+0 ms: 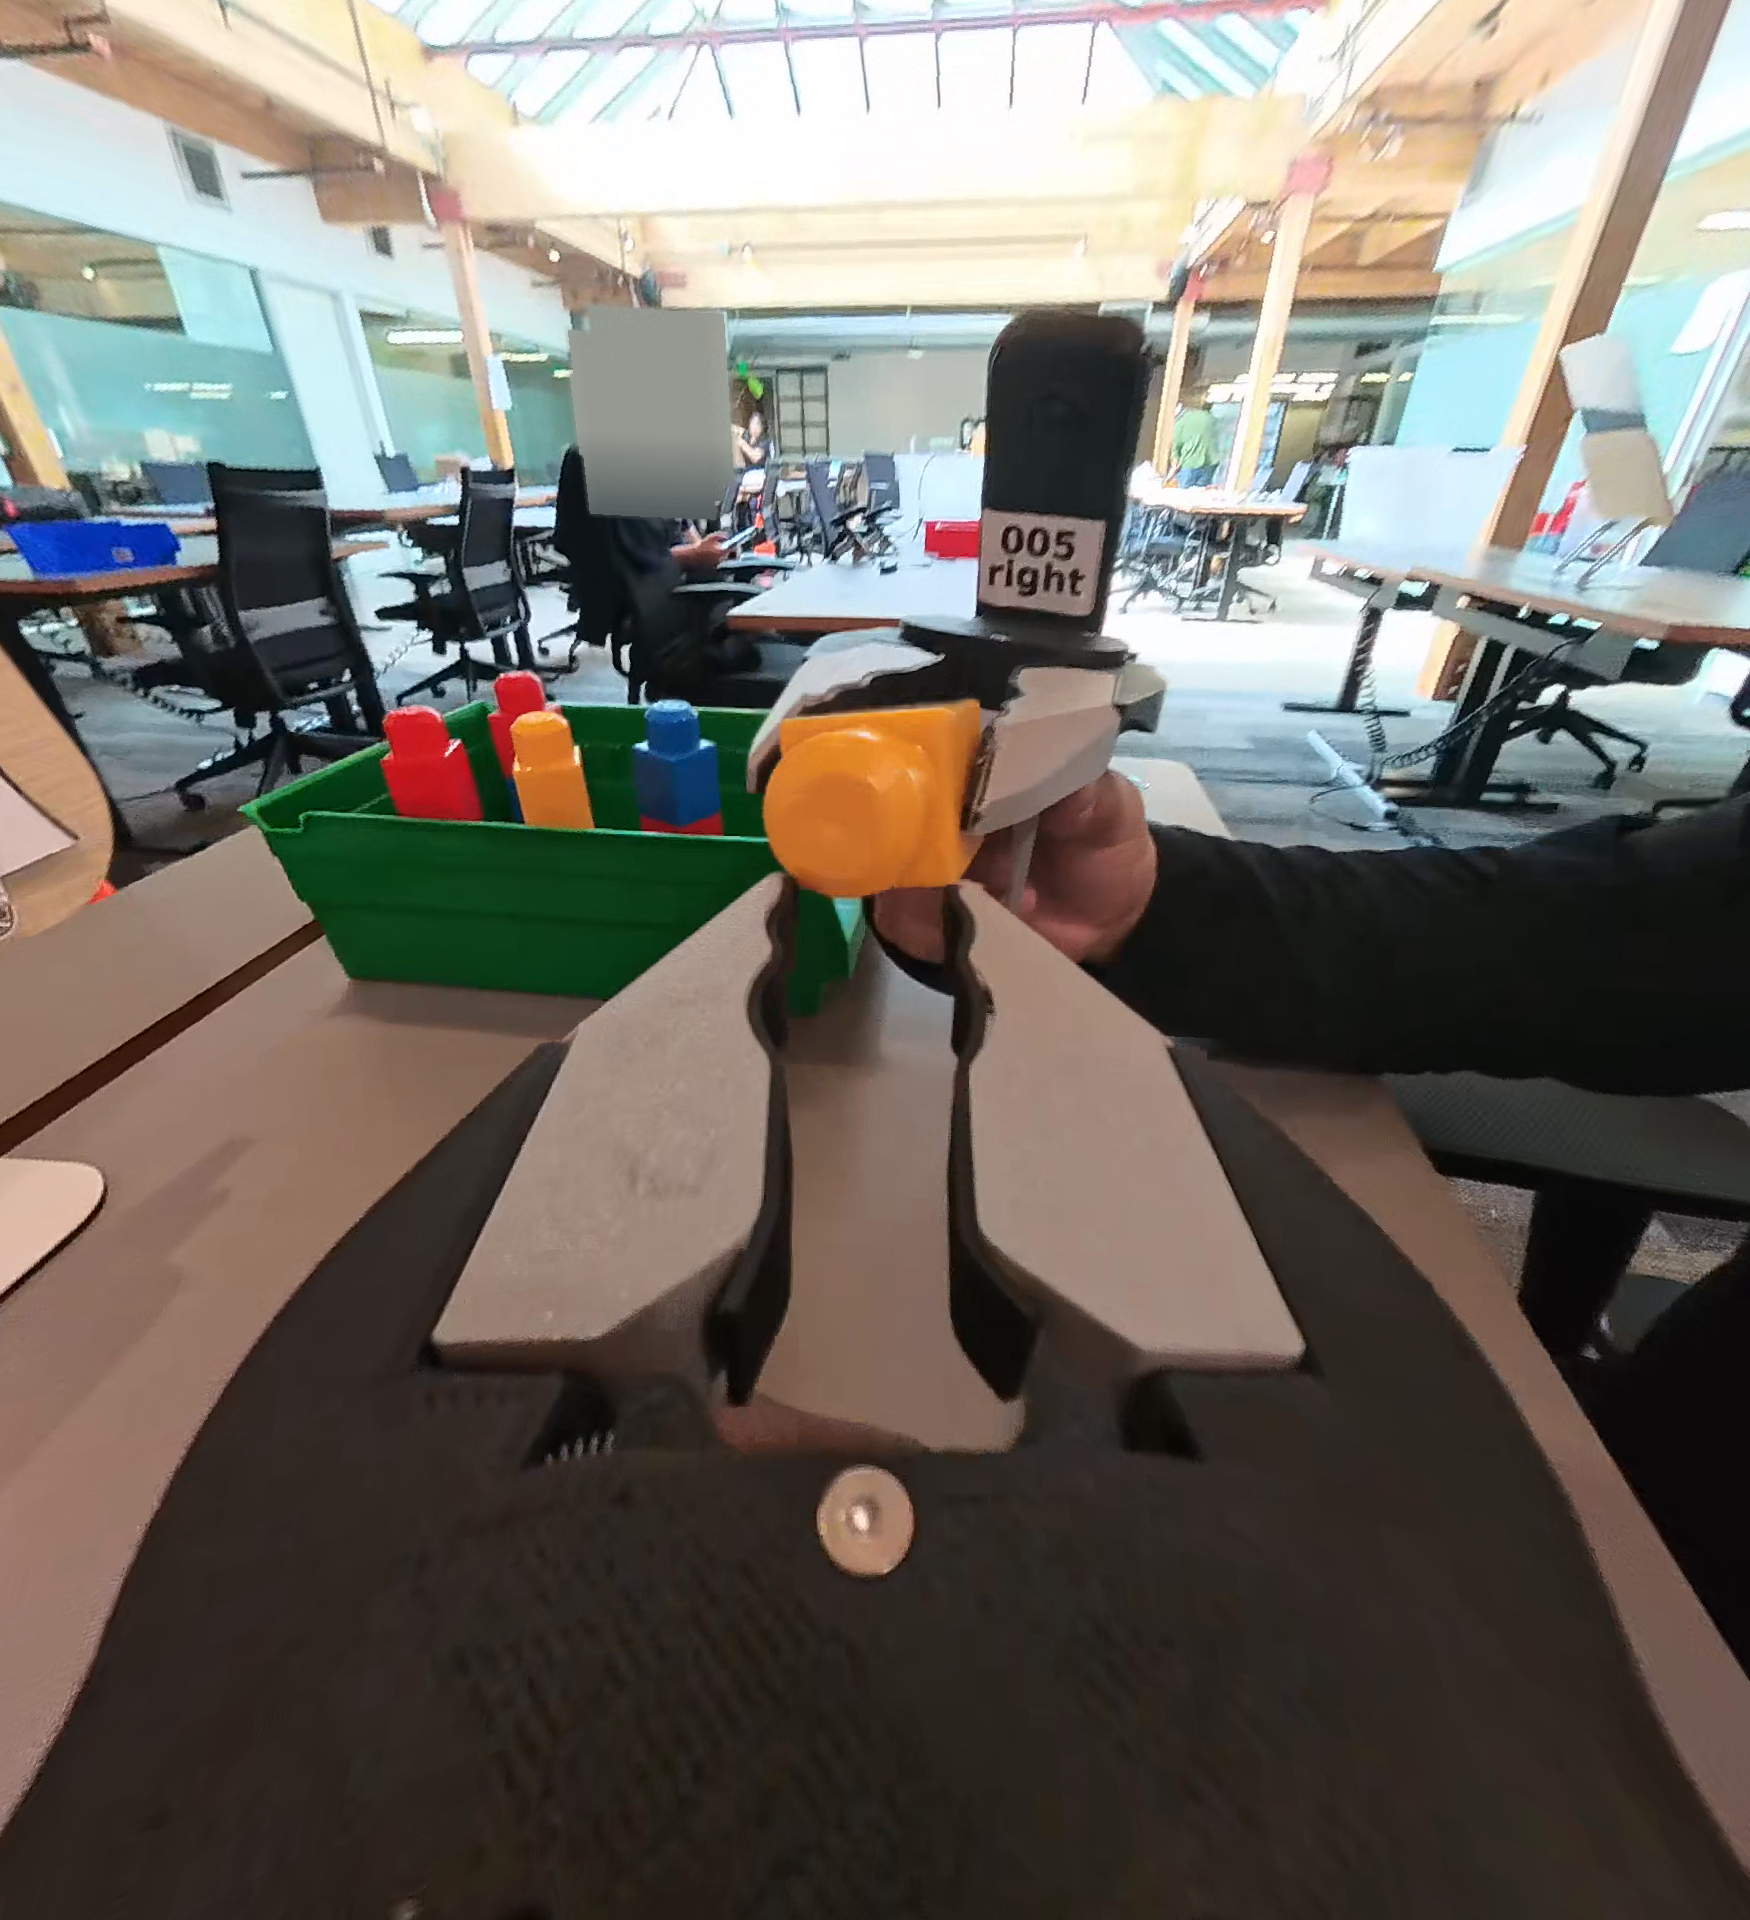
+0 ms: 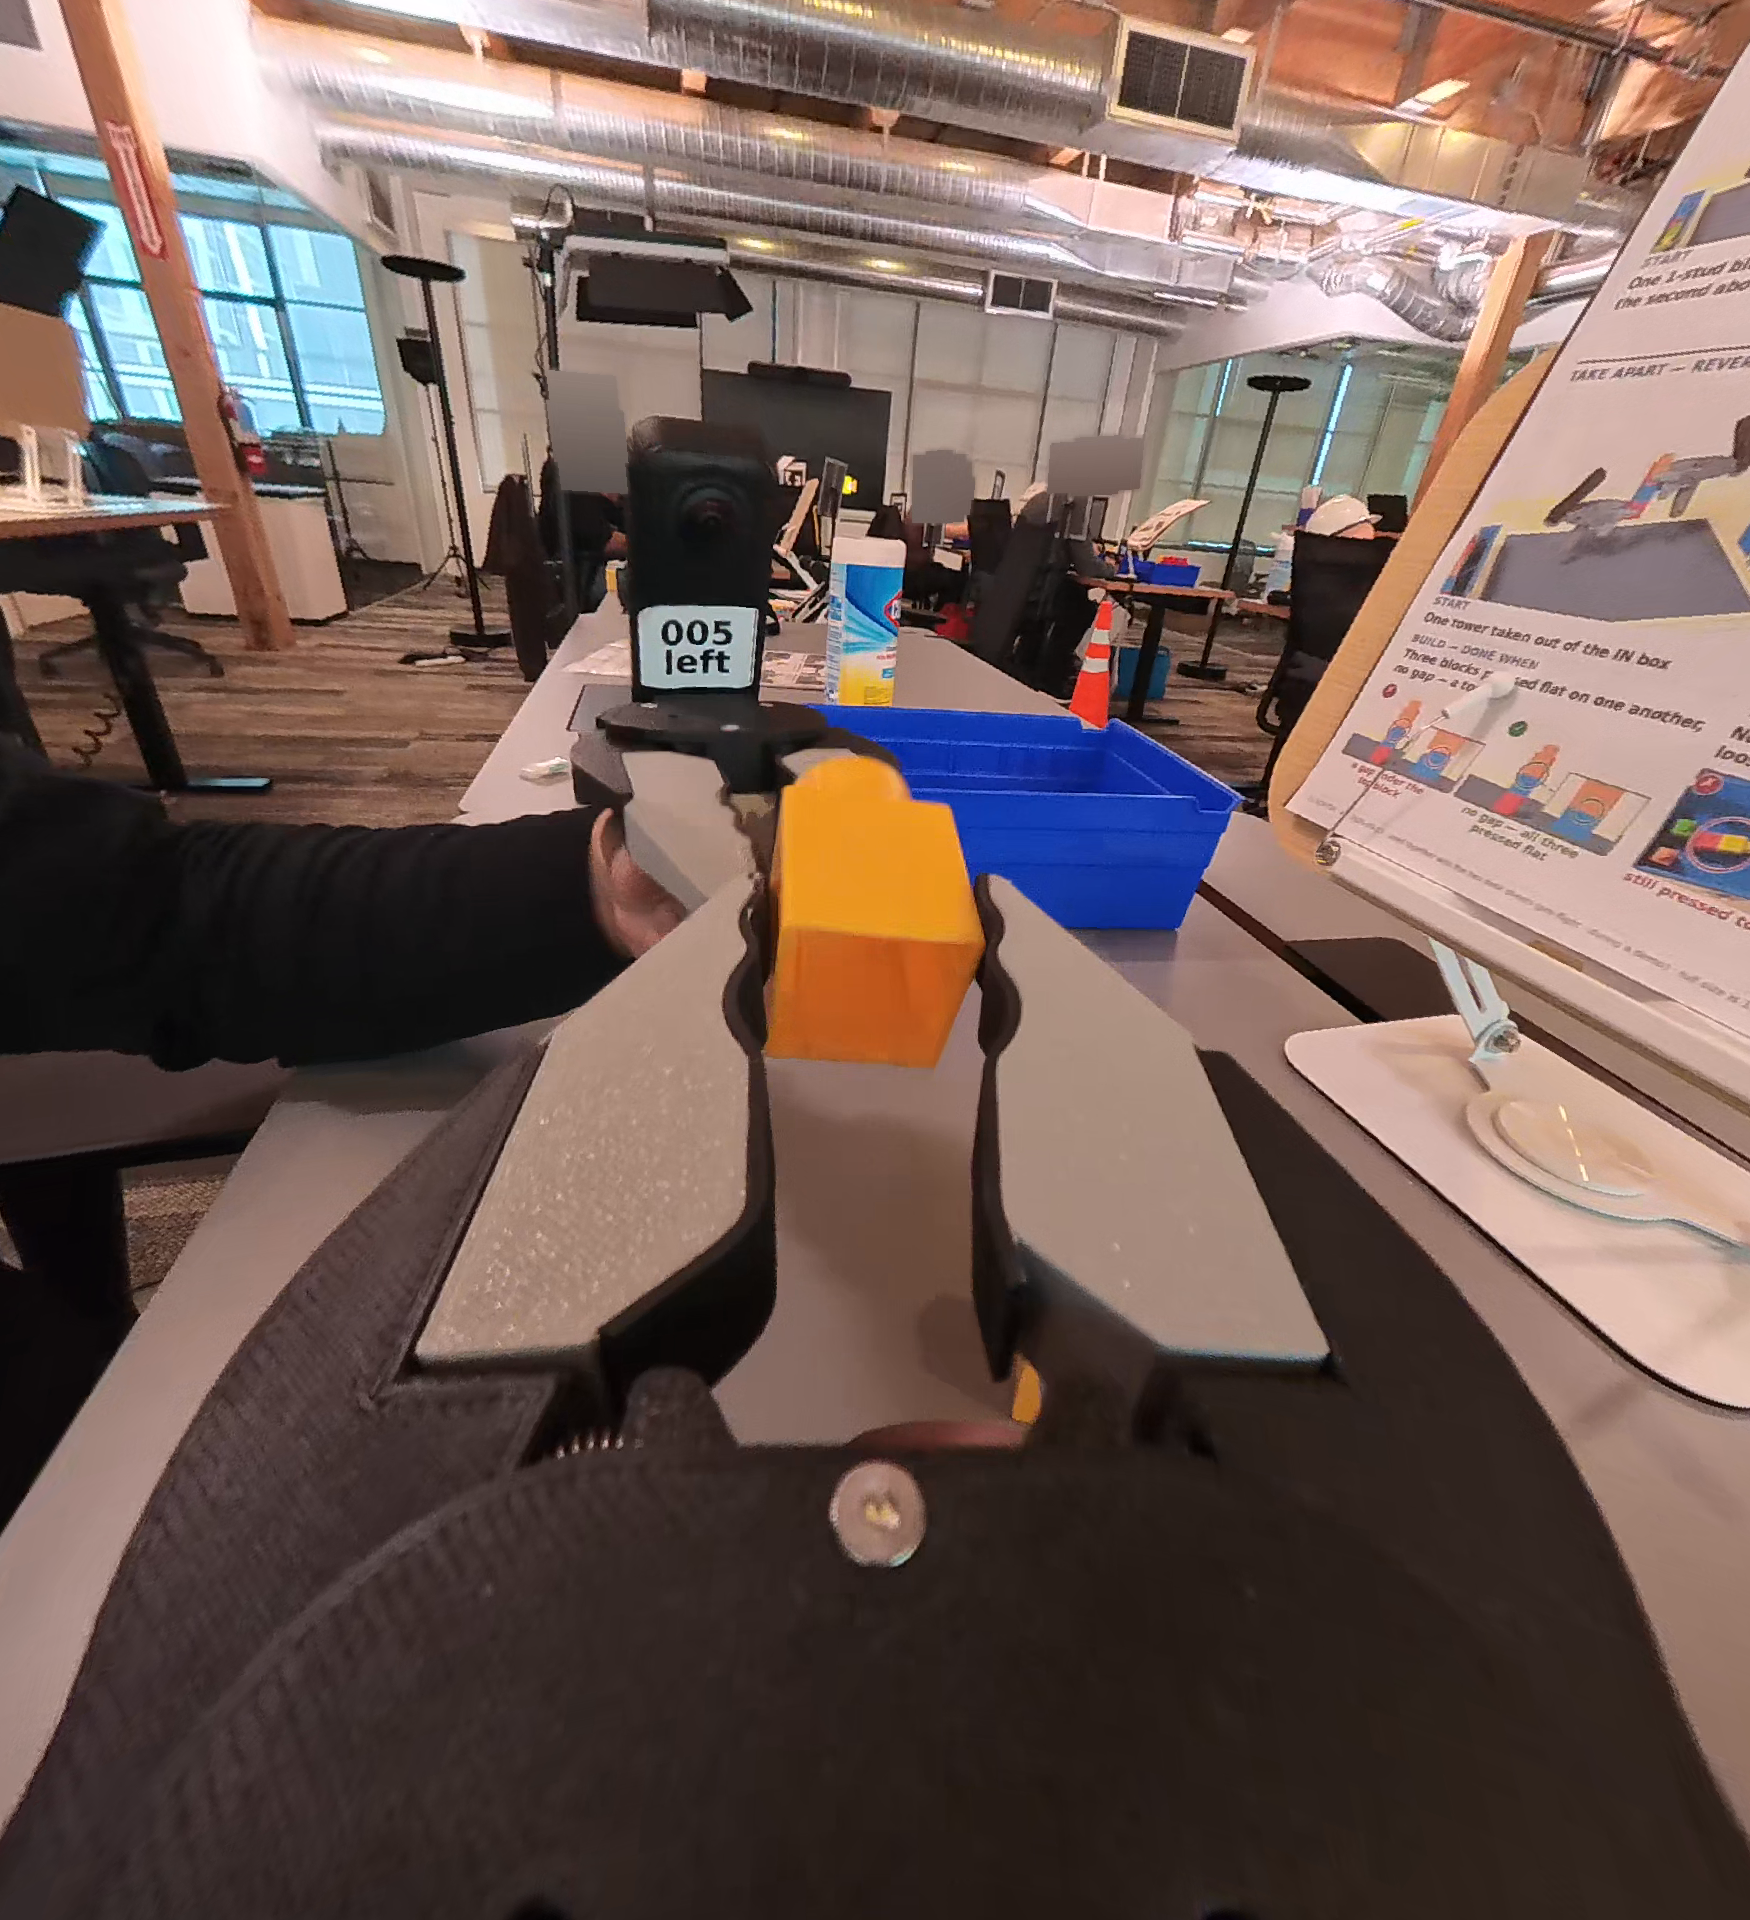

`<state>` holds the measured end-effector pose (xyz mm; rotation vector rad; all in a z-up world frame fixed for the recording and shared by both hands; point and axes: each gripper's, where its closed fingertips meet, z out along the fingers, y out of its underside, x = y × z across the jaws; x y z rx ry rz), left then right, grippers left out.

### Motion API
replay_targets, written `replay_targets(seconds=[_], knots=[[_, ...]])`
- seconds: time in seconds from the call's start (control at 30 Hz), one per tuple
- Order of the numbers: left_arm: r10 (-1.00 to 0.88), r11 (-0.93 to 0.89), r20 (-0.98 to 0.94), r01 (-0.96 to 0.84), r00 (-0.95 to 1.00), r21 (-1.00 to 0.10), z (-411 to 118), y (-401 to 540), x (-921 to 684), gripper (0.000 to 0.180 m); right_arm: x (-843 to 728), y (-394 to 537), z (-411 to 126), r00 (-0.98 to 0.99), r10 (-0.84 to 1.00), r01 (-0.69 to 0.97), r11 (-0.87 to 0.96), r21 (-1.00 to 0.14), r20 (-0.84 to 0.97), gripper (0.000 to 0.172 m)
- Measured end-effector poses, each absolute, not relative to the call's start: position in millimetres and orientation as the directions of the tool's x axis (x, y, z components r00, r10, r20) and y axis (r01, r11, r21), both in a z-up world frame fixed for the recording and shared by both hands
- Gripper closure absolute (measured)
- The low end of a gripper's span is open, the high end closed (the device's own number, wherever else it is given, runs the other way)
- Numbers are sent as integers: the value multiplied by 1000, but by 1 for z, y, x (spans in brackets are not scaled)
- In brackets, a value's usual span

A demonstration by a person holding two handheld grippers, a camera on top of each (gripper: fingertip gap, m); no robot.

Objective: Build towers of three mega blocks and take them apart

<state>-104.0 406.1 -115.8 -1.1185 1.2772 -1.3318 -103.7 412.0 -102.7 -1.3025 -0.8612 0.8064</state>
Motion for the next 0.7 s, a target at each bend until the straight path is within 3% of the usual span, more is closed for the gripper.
replay_targets(seconds=[0.27, 0.53, 0.7], knots=[[-991, -53, 47, 43, -126, -998, -115, 415, -112, 160, -106, 416, -115, 459, 885, 30, 71, -997, 77, 138], [-995, -80, 80, 7, -51, -997, -126, 433, -114, 154, -108, 439, -153, 584, 713, 447, 116, -887, 387, 138], [-996, -73, 72, 13, -50, -997, -124, 432, -115, 154, -107, 440, -150, 591, 642, 527, 150, -836, 488, 138]])
